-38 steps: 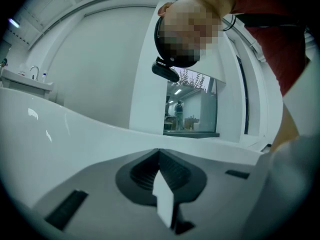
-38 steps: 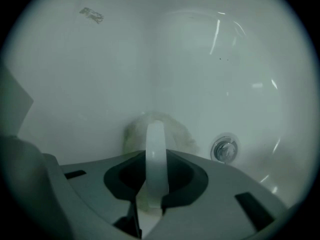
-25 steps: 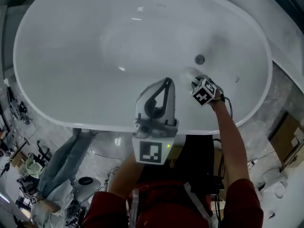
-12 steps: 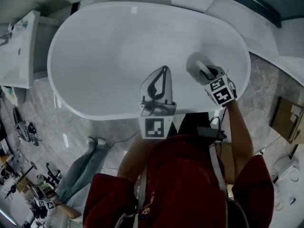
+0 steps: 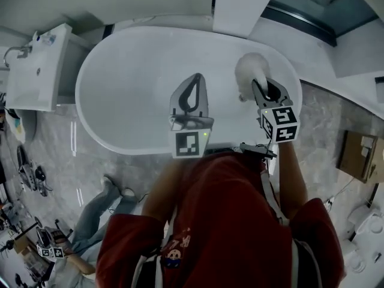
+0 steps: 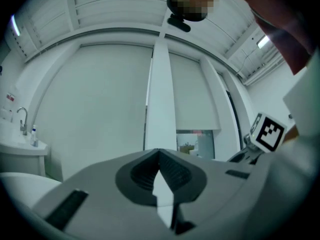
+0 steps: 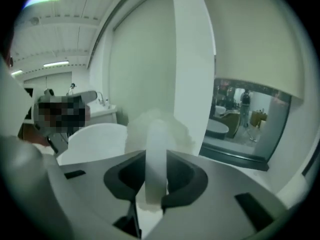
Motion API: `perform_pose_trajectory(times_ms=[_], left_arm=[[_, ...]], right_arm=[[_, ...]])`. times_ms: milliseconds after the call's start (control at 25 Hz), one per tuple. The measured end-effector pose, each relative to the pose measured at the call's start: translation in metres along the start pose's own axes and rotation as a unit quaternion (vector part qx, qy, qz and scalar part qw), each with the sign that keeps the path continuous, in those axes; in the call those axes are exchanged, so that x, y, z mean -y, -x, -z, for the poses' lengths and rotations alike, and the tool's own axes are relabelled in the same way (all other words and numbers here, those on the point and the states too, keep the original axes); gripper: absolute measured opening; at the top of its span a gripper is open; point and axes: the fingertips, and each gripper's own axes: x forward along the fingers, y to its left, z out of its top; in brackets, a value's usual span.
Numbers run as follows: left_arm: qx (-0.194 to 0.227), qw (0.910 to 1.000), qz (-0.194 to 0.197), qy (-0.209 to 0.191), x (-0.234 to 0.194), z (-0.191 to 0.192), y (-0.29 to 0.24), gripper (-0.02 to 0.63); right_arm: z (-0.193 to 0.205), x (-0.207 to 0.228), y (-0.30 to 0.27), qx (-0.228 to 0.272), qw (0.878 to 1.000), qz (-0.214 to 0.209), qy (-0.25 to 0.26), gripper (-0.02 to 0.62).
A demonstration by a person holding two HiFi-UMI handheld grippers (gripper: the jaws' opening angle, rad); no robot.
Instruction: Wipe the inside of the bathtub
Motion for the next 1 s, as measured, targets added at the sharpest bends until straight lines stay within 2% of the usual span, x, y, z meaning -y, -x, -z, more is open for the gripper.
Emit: perform_pose_trajectory(times_ms=[120, 200, 360, 480, 600, 840, 1000], left_arm=[[0.021, 0.9997, -0.010, 0.007, 0.020, -0.014, -0.004, 0.014], [0.019, 0.9997, -0.011, 0.010, 0.031, -0.019, -0.003, 0.014], [0.017, 0.9995, -0.025, -0.003, 0.016, -0.034, -0.019, 0.014], [0.027, 0.9991, -0.033, -0.005, 0.014, -0.045, -0.024, 0.014], [0.032, 0.9989, -0.032, -0.012, 0.019, -0.051, -0.024, 0.014], [0.039, 0.9987, -0.033, -0.011, 0.024, -0.056, -0.018, 0.014], [0.029, 0.9990, -0.033, -0.002, -0.016, -0.047, -0.027, 0.014]], right_arm=[[-0.027, 0.010, 0.026, 0.074, 0.997, 0.010, -0.019, 0.092], [-0.042, 0.009, 0.045, 0.120, 0.992, 0.022, -0.029, 0.092], [-0.084, 0.006, 0.054, 0.204, 0.976, 0.059, -0.055, 0.092], [-0.100, 0.008, 0.063, 0.247, 0.964, 0.086, -0.056, 0.092], [-0.105, 0.008, 0.072, 0.265, 0.958, 0.104, -0.043, 0.092], [-0.112, 0.006, 0.080, 0.278, 0.955, 0.105, -0.025, 0.092], [-0.129, -0.013, 0.048, 0.273, 0.956, 0.105, -0.020, 0.092]])
